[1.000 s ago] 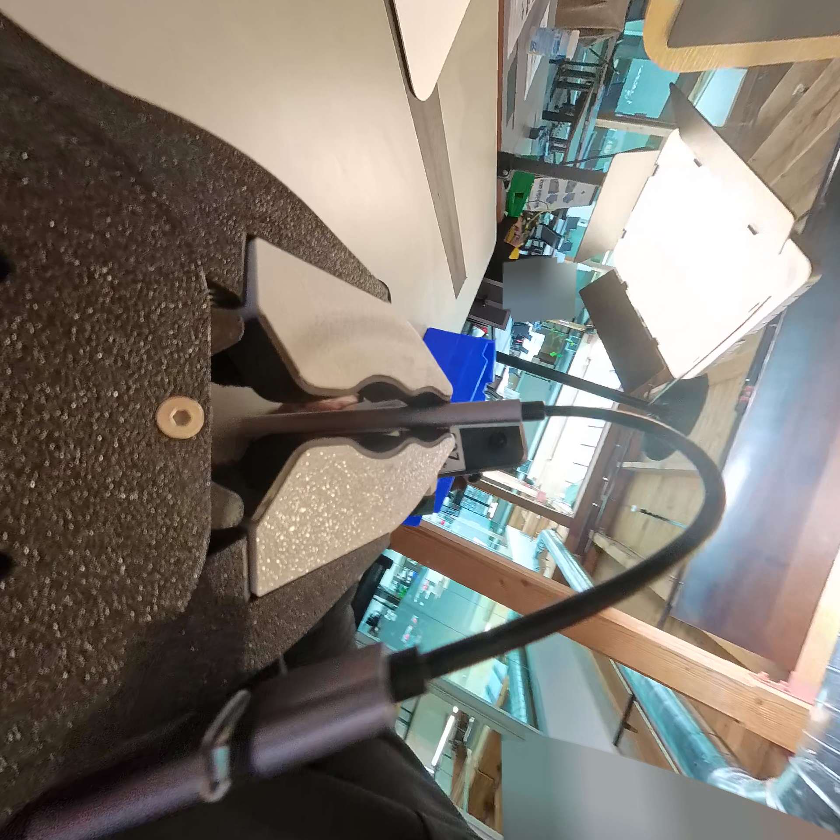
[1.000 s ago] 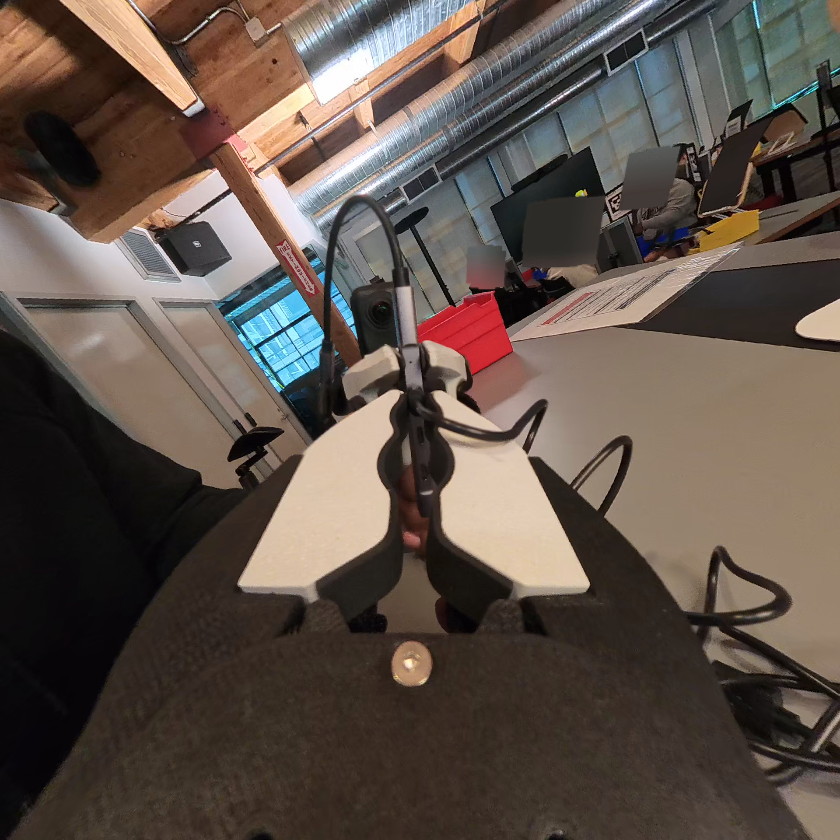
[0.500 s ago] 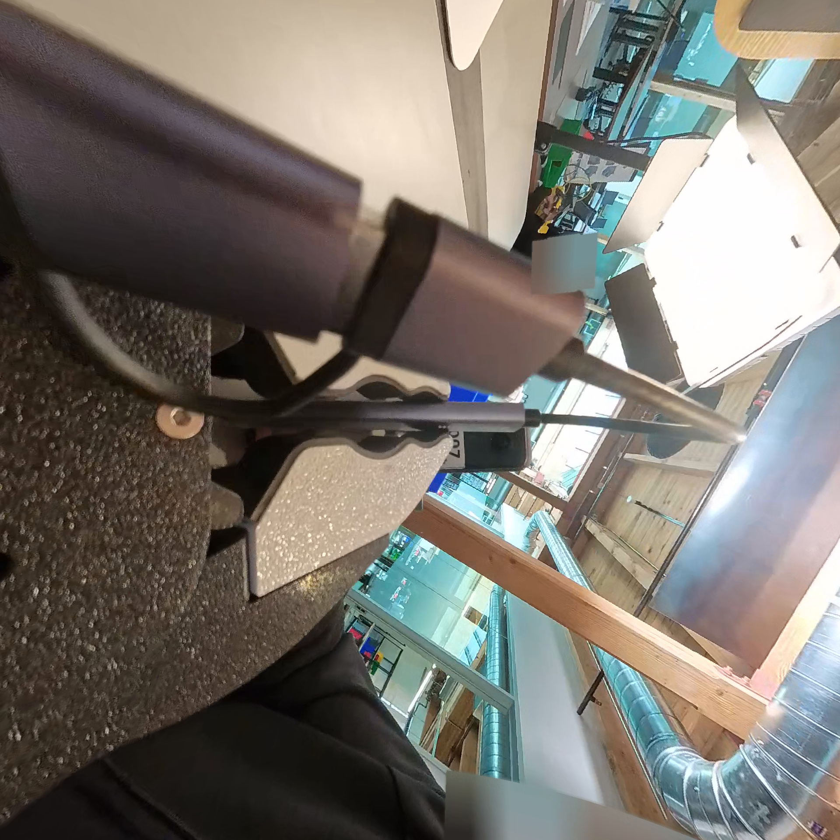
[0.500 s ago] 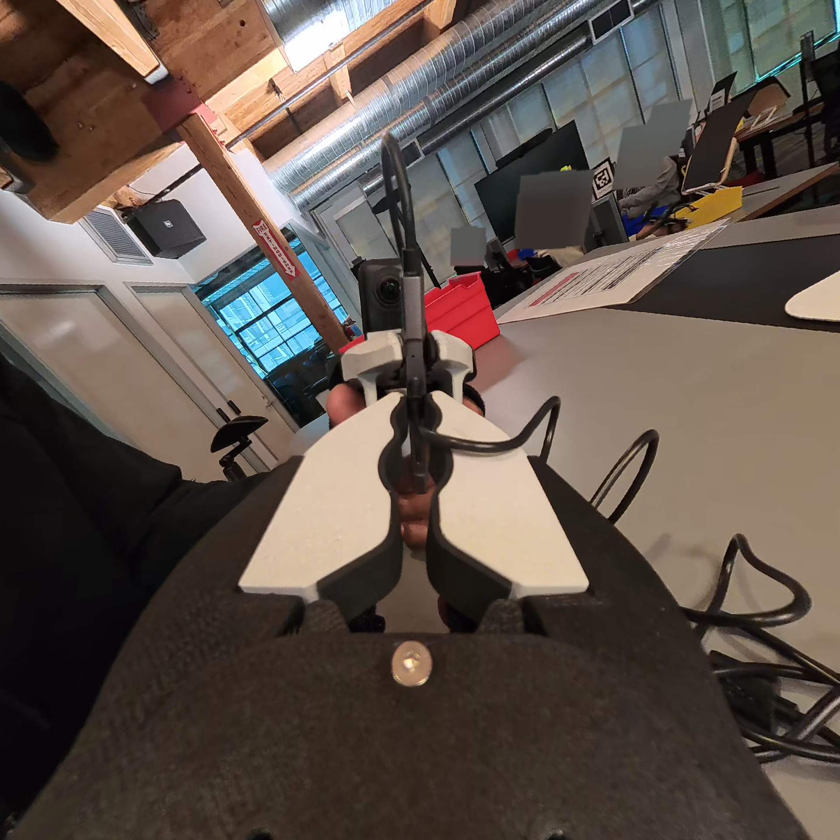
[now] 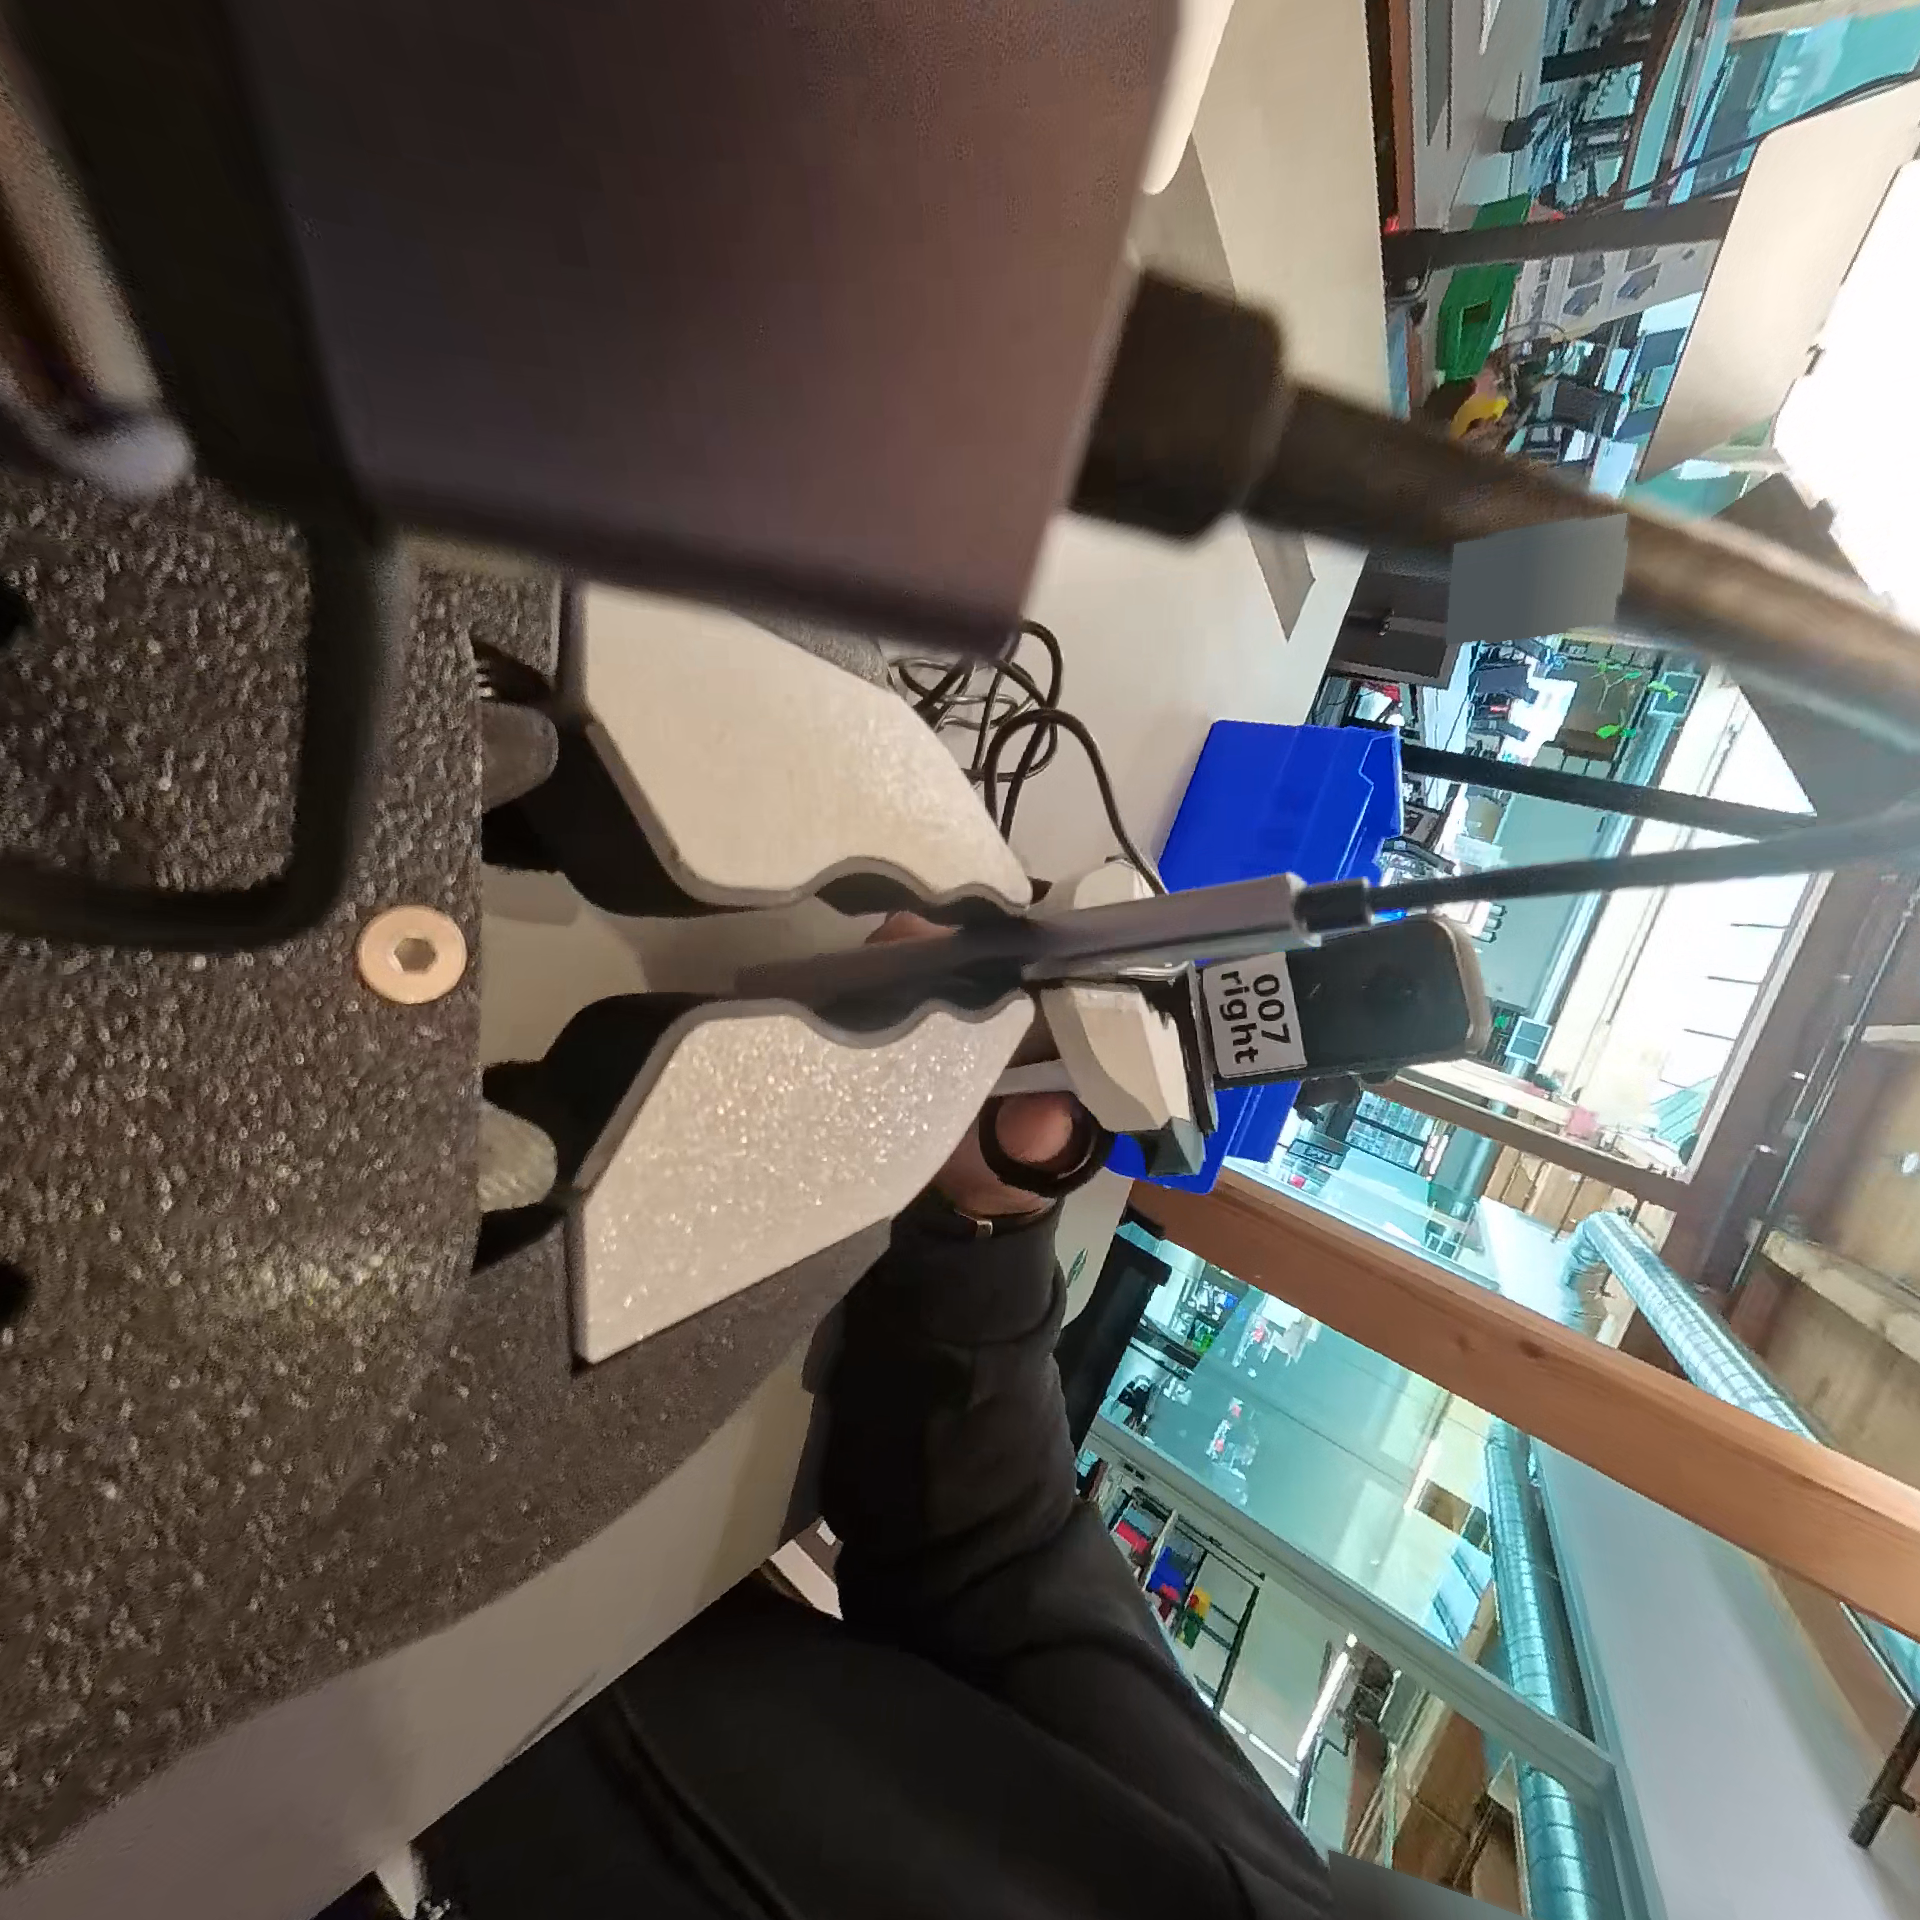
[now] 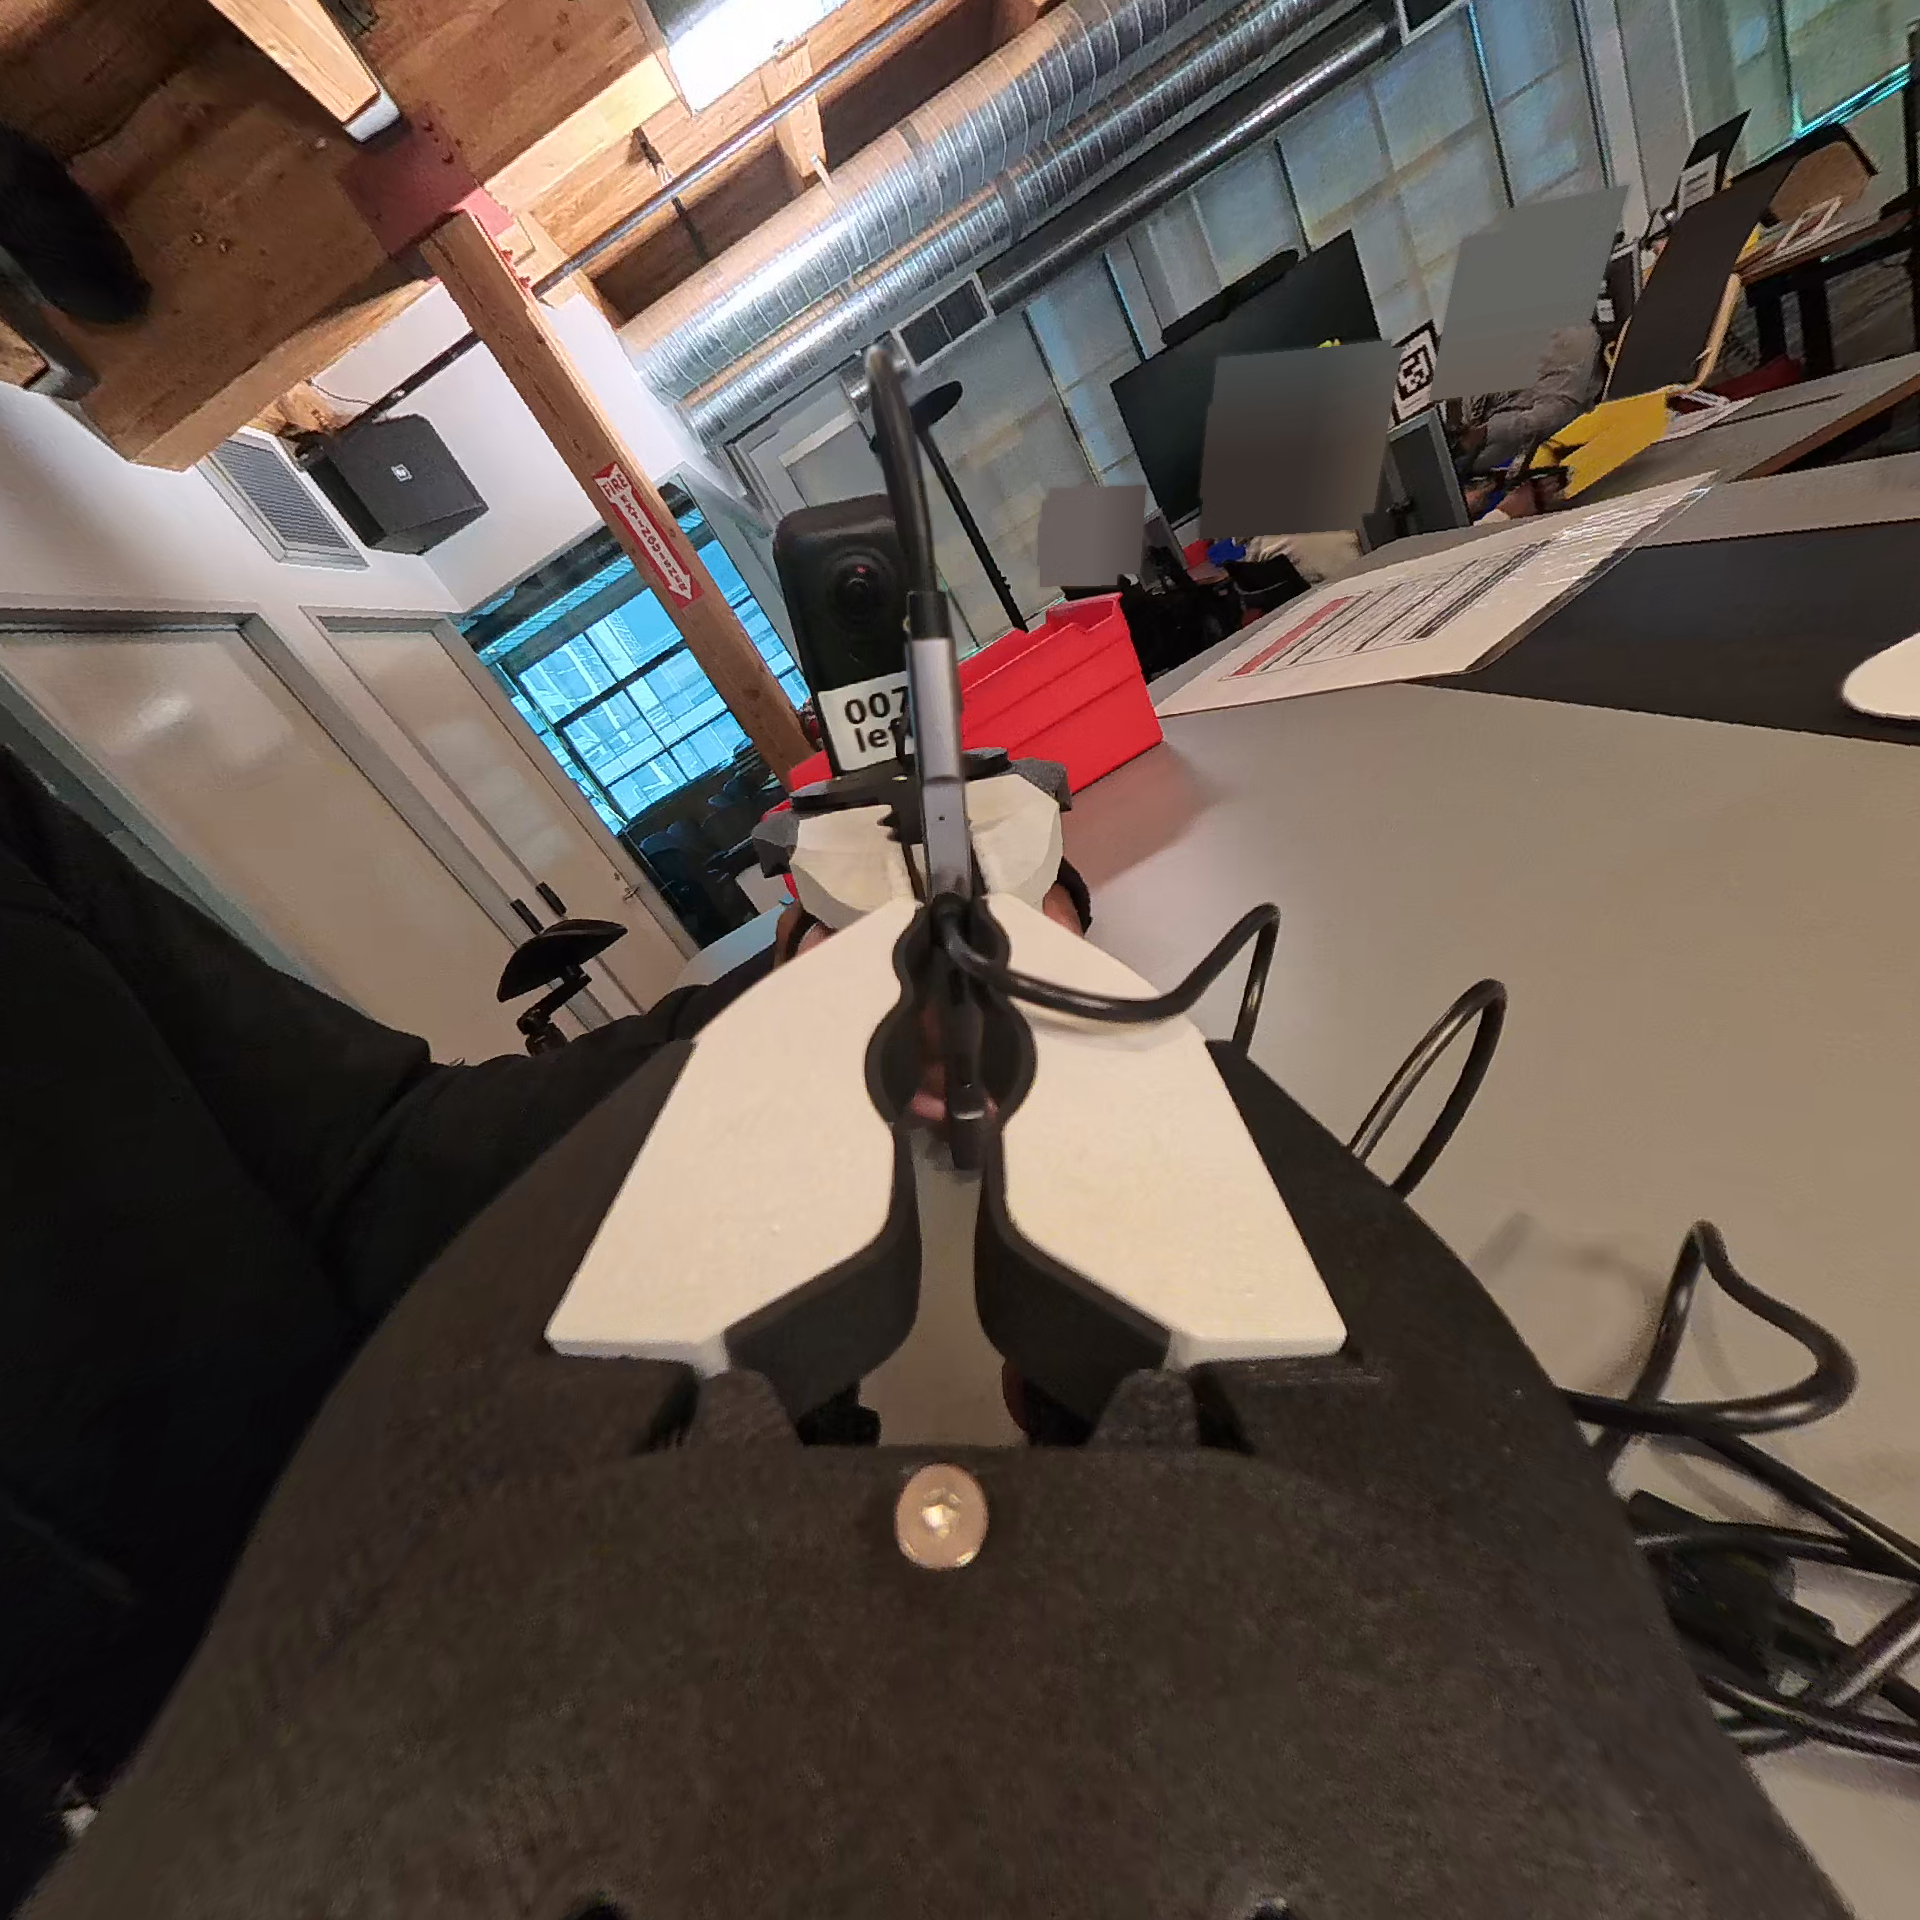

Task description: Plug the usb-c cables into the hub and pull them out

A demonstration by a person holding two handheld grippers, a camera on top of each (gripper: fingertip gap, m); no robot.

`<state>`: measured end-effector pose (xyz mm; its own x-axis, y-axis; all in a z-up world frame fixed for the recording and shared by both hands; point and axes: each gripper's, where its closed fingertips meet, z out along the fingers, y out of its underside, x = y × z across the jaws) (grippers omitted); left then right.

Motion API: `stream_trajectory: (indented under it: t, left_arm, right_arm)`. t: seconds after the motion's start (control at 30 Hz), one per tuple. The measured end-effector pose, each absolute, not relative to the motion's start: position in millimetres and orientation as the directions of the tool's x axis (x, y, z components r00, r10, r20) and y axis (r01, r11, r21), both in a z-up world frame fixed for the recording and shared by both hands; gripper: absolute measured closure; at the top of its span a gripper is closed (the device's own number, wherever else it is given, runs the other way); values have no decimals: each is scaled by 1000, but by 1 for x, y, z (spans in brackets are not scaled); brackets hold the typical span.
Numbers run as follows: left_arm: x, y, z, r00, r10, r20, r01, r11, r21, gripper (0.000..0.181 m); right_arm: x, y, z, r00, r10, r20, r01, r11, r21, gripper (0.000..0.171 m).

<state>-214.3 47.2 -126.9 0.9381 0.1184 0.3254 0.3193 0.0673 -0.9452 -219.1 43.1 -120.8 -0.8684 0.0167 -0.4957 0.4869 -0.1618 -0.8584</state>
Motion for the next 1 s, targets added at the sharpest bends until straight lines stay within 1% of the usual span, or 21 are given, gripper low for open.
stream_trajectory:
  t: [0.23,0.47,0.83,1.0]
  left_arm:
    - [-214,50,-127,930,91,356,350,75,-934,173]
    - [-212,59,-142,939,146,312,323,-64,-944,171]
    - [-205,68,-159,947,157,279,307,-200,-930,172]
    - [-202,71,-162,954,152,260,290,-232,-928,172]
  right_arm:
    - [-220,46,-121,-859,-3,-513,506,-162,-847,165]
    - [-217,54,-134,-862,11,-507,507,-33,-861,165]
    - [-211,60,-148,-855,7,-518,517,94,-851,164]
    - [-208,61,-152,-855,7,-519,516,128,-847,164]
